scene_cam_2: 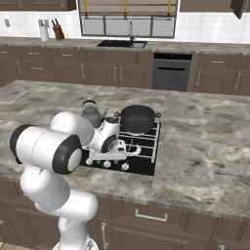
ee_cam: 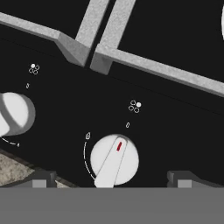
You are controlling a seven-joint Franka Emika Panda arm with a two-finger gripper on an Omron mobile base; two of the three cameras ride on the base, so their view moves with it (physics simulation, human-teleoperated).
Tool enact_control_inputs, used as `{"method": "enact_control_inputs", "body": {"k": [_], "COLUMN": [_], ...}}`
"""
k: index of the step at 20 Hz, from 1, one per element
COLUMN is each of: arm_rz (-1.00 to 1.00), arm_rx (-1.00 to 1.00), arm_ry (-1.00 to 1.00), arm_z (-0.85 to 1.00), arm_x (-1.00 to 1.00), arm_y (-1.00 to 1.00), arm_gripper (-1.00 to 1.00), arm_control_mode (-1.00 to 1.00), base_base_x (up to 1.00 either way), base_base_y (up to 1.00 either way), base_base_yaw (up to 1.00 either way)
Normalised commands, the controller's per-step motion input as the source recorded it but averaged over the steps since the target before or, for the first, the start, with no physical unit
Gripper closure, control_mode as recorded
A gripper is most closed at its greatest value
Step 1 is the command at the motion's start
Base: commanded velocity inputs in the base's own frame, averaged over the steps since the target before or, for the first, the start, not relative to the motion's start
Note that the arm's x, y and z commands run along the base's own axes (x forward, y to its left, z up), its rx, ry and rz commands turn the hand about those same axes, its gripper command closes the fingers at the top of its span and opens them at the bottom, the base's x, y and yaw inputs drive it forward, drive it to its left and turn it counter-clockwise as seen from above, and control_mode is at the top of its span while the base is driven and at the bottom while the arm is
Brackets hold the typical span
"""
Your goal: Pick the kettle from the cabinet and place it on a stove burner. Then pick the pot from the counter and place it on another stove burner. Finally, turn both burners on.
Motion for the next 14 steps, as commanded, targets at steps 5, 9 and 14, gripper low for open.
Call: {"method": "enact_control_inputs", "body": {"k": [5, 9, 14], "arm_rz": [-0.01, -0.02, -0.01], "arm_rx": [0.01, 0.00, 0.00], "arm_ry": [0.00, 0.00, 0.00], "arm_z": [-0.07, -0.06, -0.05], "arm_x": [0.00, 0.01, 0.02], "arm_y": [0.00, 0.00, 0.01], "arm_gripper": [-1.00, -1.00, -1.00], "arm_control_mode": [-1.00, -1.00, -1.00], "base_base_x": [0.00, 0.00, 0.00], "base_base_y": [0.00, 0.00, 0.00], "base_base_yaw": [0.00, 0.00, 0.00]}}
